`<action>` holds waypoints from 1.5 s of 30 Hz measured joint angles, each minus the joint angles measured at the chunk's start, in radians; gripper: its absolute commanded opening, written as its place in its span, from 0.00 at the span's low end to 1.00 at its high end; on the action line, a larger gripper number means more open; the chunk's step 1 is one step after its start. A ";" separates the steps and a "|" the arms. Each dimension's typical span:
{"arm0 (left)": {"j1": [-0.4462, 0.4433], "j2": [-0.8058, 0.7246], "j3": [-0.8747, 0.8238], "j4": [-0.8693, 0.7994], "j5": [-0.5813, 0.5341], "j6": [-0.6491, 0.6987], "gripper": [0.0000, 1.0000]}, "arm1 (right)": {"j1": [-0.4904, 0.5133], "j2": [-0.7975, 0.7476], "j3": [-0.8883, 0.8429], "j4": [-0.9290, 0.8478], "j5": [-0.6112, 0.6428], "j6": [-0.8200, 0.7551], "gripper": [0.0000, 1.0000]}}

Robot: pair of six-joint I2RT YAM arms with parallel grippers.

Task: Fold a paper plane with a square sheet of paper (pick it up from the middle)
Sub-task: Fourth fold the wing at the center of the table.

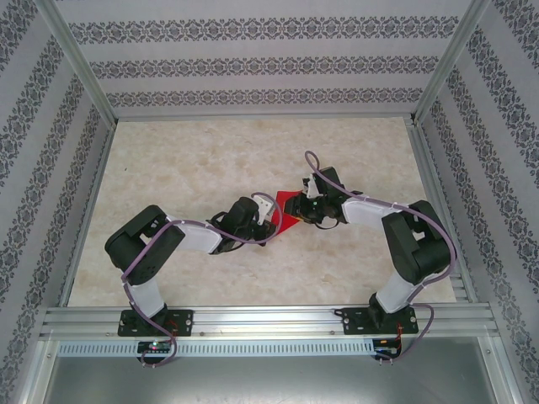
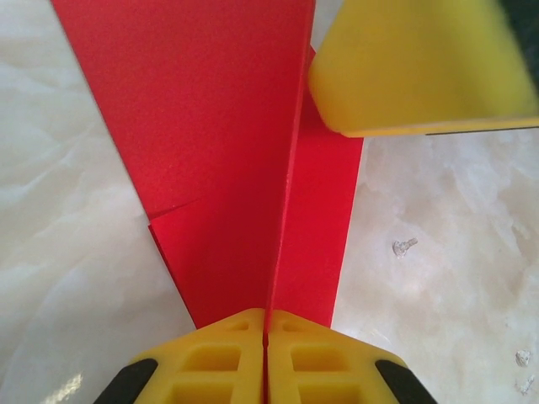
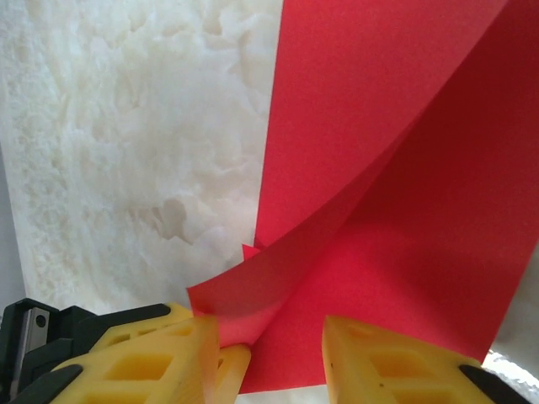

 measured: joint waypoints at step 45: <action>0.032 0.061 0.068 -0.027 0.055 -0.207 0.14 | 0.008 0.066 0.057 0.015 -0.015 -0.035 0.46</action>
